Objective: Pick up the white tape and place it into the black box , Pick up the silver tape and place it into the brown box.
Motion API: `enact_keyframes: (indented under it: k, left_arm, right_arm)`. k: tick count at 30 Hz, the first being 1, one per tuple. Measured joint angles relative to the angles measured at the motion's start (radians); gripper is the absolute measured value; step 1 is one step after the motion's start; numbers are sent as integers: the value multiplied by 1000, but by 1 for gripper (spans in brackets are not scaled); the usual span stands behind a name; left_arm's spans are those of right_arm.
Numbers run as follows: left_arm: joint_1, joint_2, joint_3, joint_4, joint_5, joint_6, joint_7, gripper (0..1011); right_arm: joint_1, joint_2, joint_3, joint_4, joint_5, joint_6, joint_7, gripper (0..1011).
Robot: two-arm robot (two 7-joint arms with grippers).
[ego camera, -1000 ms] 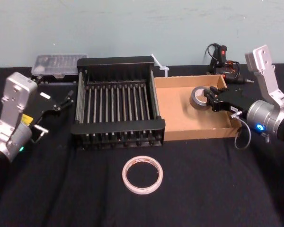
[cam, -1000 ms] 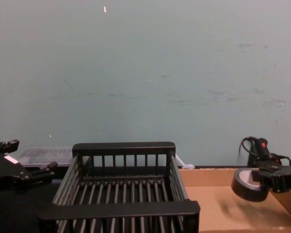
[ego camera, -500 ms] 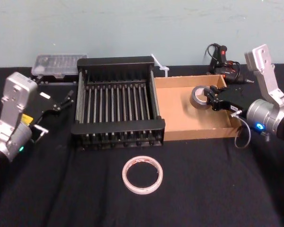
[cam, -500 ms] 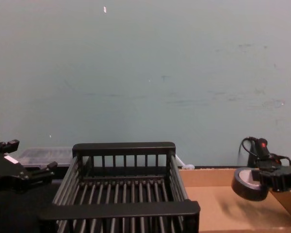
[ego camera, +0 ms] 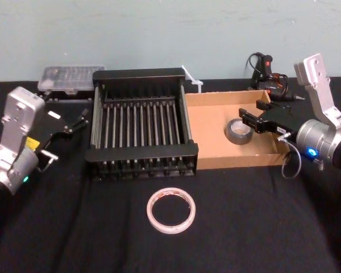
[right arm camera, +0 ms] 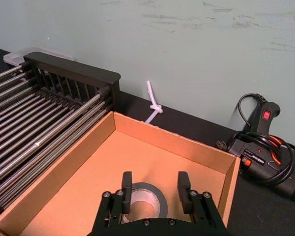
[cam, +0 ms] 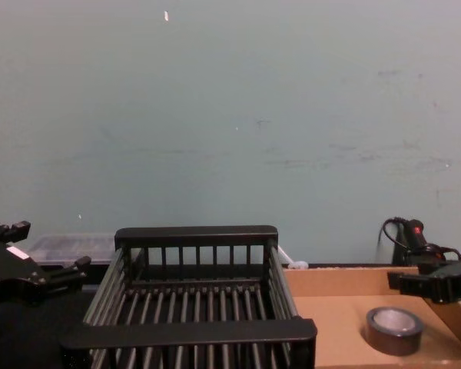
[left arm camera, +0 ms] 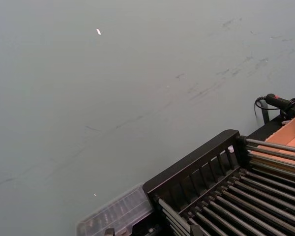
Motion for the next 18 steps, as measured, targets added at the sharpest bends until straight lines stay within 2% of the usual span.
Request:
enact_keyframes:
  k: [2,3,10,16,18]
  left_arm:
    - [0,0,0,0,0,0,0,1001]
    - [0,0,0,0,0,0,0,1001]
    - [0,0,0,0,0,0,0,1001]
    - [0,0,0,0,0,0,0,1001]
    - [0,0,0,0,0,0,0,1002]
  right_arm:
    - [0,0,0,0,0,0,0,602]
    - [0,0,0,0,0,0,0,670]
    - [-1,0,0,-1,1,0,0,870]
    - [-1,0,0,-1,1,0,0,1002]
    - [-1,0,0,-1,1,0,0,1002]
